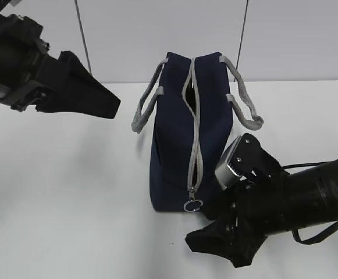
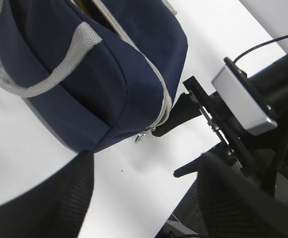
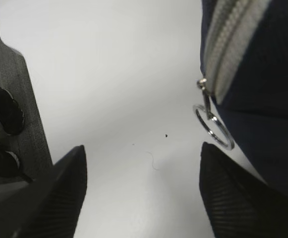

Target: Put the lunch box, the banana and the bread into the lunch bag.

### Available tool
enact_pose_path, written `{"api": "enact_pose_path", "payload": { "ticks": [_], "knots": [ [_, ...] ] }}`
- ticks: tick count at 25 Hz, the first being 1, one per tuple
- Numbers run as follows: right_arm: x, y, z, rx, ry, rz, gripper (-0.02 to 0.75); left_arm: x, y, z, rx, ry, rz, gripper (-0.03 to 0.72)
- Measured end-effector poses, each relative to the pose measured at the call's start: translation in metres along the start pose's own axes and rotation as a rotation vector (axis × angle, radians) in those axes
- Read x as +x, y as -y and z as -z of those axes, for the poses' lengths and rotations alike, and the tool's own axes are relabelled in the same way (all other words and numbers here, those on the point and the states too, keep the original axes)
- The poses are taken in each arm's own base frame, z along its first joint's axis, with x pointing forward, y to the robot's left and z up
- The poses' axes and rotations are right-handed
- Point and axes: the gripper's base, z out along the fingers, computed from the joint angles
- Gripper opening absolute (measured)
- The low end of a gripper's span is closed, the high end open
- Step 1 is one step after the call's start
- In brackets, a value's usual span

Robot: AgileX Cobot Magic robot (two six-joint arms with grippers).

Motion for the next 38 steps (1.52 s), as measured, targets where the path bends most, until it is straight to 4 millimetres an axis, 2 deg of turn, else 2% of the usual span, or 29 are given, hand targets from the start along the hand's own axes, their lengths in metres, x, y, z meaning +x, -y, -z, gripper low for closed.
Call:
{"api": "enact_pose_path", "payload": {
  "ticks": [12,25,33,38],
  "knots": [
    [0.004,0.015,-0.017,0.018,0.007,-0.035,0.523,0.000,0.000,0.000,-0.001,0.000,-0.001,0.448],
    [0.000,0.018,-0.017,0.046,0.042,-0.050,0.523,0.000,0.000,0.000,-0.002,-0.001,-0.002,0.445],
    [0.006,0.019,-0.026,0.008,0.056,-0.072,0.523,0.000,0.000,0.000,-0.002,-0.001,-0.002,0.444],
    [0.002,0.023,-0.030,-0.007,0.077,-0.064,0.523,0.000,0.000,0.000,-0.004,-0.003,-0.005,0.443]
  ]
}}
